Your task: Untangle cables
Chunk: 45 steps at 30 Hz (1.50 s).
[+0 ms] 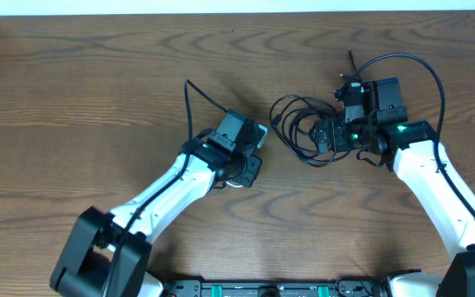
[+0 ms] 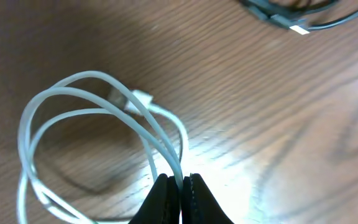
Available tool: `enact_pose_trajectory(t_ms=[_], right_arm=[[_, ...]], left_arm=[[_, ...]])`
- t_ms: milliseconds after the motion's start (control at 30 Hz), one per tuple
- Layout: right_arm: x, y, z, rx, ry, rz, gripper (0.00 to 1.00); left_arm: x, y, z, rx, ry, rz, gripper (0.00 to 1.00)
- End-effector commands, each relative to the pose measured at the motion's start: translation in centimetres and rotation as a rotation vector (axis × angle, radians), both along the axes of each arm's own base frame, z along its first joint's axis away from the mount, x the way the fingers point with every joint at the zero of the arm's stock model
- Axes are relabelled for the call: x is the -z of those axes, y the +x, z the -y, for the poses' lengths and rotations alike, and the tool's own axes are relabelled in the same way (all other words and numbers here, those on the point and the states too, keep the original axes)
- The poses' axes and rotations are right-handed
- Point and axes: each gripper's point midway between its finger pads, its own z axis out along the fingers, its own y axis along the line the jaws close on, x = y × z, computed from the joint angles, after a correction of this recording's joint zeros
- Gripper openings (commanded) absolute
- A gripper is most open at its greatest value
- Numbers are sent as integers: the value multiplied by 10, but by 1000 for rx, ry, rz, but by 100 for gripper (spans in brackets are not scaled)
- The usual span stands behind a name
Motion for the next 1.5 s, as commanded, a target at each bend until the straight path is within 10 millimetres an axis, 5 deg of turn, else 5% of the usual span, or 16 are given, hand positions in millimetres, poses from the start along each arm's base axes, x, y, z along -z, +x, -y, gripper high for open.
enact_pose_trajectory(t_ms=[0, 33, 100, 200, 333, 533, 633, 700, 867, 1067, 1300, 1467], right_arm=[[-4, -2, -6, -8, 43, -9, 99], [-4, -2, -6, -8, 43, -9, 99], [-4, -2, -6, 0, 47, -13, 99], [-4, -3, -8, 13, 70, -25, 99], [-8, -8, -22, -30, 128, -38, 99], [-15, -24, -60, -154, 243, -68, 99], [9, -30, -63, -37, 83, -116, 95], [22, -36, -69, 17, -5, -125, 96], [36, -44, -92, 46, -18, -153, 92], [63, -46, -121, 14, -86, -166, 89], [74, -33, -142, -7, -134, -179, 91], [93, -33, -154, -29, -165, -206, 80]], left_arm=[[-4, -3, 6, 37, -34, -5, 8], [-4, -3, 6, 37, -33, -6, 9], [-3, -4, 5, 36, -27, -13, 50], [-2, -6, 4, 36, -22, -23, 85], [-5, -6, 4, 2, -34, -30, 89], [-45, 1, -1, -26, -95, 67, 91], [-84, 20, -29, -160, -118, 185, 91], [-111, 34, -67, -325, -91, 287, 92], [-142, 40, -142, -649, -20, 394, 92], [-147, 33, -178, -768, 4, 396, 92], [-140, 27, -180, -768, 29, 363, 92], [-139, 26, -180, -768, 34, 355, 92]])
